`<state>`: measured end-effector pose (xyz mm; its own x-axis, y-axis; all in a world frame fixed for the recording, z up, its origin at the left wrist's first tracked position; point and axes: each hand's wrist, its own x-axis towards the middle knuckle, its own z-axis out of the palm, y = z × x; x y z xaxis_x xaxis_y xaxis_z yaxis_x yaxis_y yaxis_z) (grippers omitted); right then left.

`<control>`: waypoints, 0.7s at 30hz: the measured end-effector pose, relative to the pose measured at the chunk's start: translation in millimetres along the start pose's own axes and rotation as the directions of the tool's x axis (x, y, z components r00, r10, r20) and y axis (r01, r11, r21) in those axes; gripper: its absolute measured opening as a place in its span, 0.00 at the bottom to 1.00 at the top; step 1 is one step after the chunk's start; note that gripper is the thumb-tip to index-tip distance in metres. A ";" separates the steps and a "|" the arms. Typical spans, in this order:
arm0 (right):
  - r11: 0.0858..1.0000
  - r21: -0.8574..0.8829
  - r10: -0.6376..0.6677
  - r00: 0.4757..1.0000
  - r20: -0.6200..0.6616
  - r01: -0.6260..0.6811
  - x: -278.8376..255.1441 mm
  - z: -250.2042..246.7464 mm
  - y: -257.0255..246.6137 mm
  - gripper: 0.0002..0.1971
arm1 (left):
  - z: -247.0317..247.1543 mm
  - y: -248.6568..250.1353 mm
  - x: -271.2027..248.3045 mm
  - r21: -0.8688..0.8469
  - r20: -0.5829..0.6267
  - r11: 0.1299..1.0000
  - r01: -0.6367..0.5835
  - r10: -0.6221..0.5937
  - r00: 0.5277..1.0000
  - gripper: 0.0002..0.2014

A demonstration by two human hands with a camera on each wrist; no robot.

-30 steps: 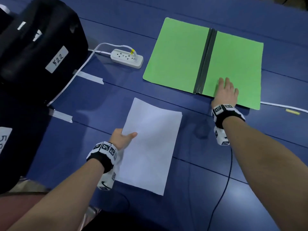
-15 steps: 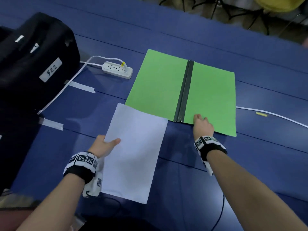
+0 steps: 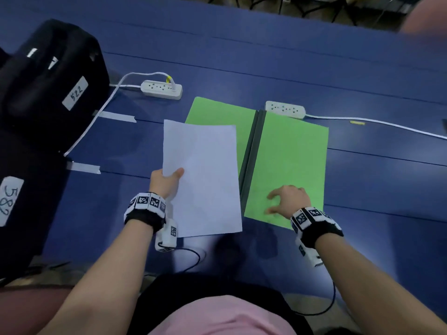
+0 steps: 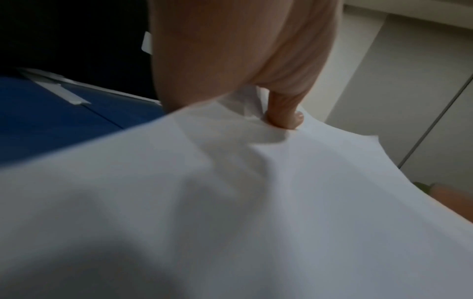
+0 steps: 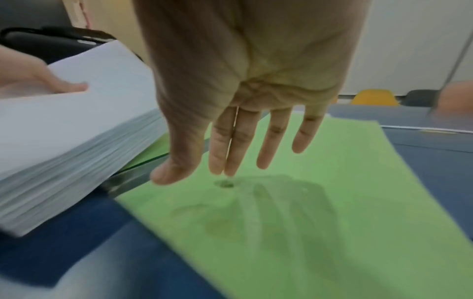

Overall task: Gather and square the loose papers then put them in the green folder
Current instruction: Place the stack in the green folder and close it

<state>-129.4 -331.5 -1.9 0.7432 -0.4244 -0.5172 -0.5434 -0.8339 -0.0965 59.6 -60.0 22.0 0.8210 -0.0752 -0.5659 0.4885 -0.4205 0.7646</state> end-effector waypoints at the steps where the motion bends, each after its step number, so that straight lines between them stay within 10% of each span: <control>1: 0.997 0.073 0.040 0.997 -0.063 -0.036 2.9 -1.1 4.4 0.33 | 1.4 -2.4 -0.9 -0.002 0.005 1.000 -0.009 0.009 1.000 0.20; 6: 0.988 0.049 0.147 0.989 -0.001 -0.147 14.5 17.2 14.8 0.54 | 3.2 1.7 -13.5 0.018 0.051 0.999 -0.044 0.043 0.998 0.22; 15: 0.999 -0.050 0.014 0.995 0.098 -0.009 -11.2 42.8 10.1 0.60 | 17.7 13.2 -18.7 0.047 0.118 0.994 -0.098 0.092 0.989 0.20; 21: 0.970 0.244 0.009 1.000 -0.027 -0.002 -29.0 42.8 1.1 0.37 | 32.1 19.3 -23.0 0.097 0.163 0.989 -0.113 0.096 0.982 0.20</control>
<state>-168.2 -305.0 -23.4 0.7486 -0.4415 -0.4947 -0.6239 -0.7215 -0.3002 40.7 -95.5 39.8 0.8049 -0.2621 -0.5324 0.3613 -0.4953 0.7900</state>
